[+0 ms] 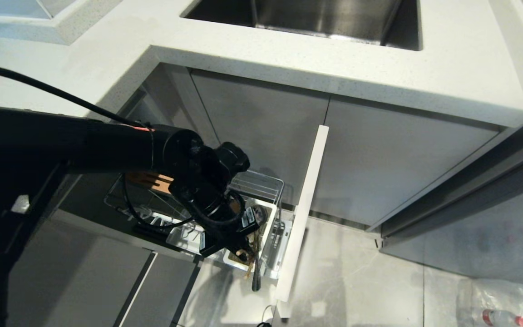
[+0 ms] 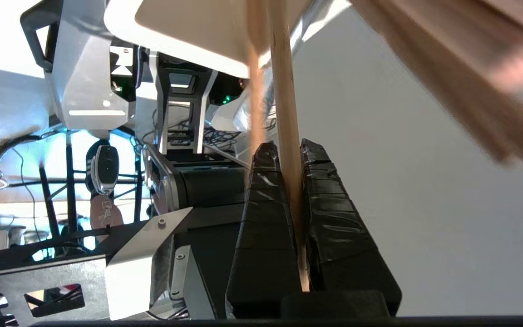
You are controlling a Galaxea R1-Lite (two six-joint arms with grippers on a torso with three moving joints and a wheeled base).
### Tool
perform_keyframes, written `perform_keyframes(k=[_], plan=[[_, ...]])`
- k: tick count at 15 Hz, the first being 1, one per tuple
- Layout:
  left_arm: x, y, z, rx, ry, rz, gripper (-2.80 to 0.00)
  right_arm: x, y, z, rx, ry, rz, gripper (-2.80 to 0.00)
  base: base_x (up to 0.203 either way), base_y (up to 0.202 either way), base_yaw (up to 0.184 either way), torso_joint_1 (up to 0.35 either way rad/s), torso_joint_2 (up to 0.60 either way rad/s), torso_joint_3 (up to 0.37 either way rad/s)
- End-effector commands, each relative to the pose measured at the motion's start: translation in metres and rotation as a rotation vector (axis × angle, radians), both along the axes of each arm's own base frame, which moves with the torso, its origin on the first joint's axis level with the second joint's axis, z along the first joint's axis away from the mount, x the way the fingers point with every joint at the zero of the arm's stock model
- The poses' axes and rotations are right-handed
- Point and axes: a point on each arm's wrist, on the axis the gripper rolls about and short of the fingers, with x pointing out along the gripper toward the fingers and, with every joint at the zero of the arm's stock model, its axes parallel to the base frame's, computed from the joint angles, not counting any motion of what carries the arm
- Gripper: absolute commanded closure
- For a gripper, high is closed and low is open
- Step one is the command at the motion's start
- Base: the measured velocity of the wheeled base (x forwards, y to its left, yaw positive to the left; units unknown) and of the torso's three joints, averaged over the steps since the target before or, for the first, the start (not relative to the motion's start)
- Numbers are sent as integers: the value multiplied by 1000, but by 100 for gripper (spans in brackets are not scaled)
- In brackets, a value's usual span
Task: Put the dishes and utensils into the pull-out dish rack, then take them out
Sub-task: Take the chopsticks out of the cupboard
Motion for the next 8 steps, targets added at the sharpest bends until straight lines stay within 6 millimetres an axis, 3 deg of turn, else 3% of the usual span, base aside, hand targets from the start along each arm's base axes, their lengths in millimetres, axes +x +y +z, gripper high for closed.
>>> perform_keyframes(k=[1,8], plan=[[-5,3,10,-12,-16,5,0,0,0,0,0,3,0,0,0,0,0,0,0,0],[-20,13,44,-15,-113,43,0,0,0,0,0,2,0,0,0,0,0,0,0,0]])
